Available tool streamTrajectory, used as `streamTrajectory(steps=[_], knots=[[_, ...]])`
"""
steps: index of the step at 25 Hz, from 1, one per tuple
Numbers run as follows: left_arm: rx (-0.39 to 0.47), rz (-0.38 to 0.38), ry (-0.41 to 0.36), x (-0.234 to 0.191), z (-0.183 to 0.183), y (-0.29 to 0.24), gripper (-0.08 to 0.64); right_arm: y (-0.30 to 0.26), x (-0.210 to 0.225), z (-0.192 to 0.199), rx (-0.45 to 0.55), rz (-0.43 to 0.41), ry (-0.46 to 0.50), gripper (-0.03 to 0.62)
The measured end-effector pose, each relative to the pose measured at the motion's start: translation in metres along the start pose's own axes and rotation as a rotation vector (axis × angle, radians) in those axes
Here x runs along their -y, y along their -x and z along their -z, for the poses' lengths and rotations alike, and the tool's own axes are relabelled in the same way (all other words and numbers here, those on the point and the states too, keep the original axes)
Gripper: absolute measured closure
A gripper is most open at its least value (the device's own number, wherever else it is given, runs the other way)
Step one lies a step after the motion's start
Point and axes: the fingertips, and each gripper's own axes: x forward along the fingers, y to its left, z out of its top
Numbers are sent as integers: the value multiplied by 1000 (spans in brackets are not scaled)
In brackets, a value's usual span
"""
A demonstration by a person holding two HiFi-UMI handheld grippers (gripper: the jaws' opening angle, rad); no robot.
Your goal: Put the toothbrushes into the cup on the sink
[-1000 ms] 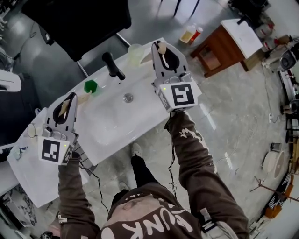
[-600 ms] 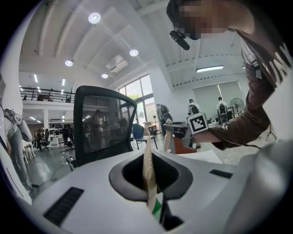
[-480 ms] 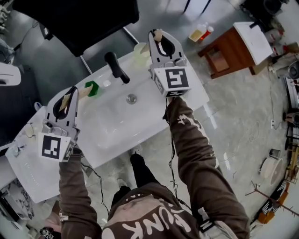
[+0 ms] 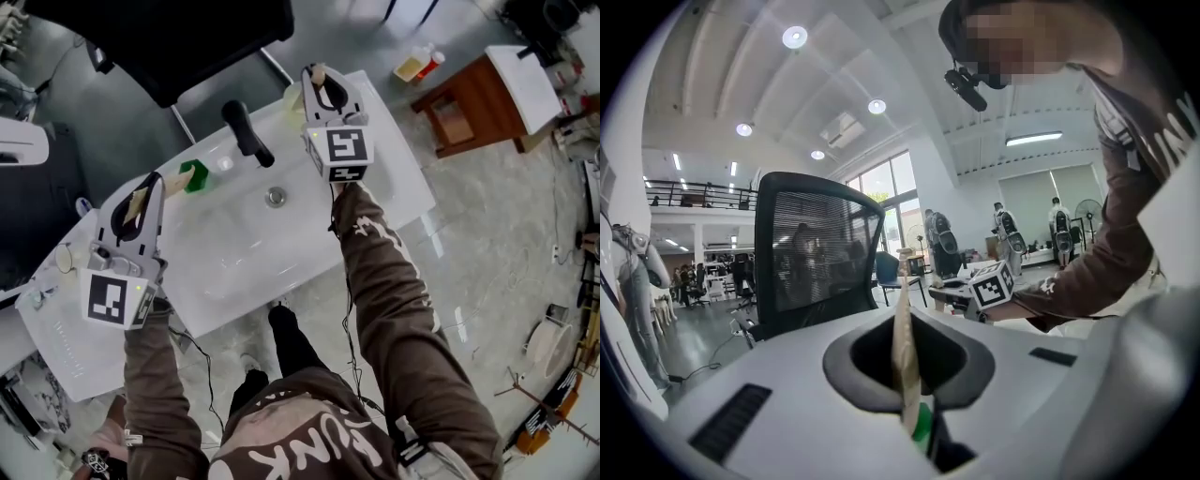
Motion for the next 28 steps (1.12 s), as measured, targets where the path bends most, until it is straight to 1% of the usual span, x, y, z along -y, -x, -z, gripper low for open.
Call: streamTrajectory(steps=[4,7,9,10,12,14,16,18,22,28], knots=[[2,7,2,1,3,-3,551,-3,-2,19,-26,8,-2,550],[0,9,2,2,4,-3,551,-3,-5,22,-9,8,4,542],[0,10,3,2,3,-3,551,-2,-6,21,4,0,0,518],[0,11,3,2,3,-3,551,-2,-7,21,8,-10,-4,484],[0,11,3,2,3,-2,551,-1,-12,21,14,-33,-6,358],[1,13,2,3,4,-2,551,1,-16,19,23,-52,-4,266],[1,15,0,5,3,-2,551,4,-18,14,35,-62,6,214],[1,18,-6,6,2,-3,551,9,-19,5,51,-65,19,195],[-3,22,-13,9,1,-5,551,21,-8,-19,84,-33,28,168],[1,25,-30,12,-1,-10,551,50,1,-78,180,-20,52,155]])
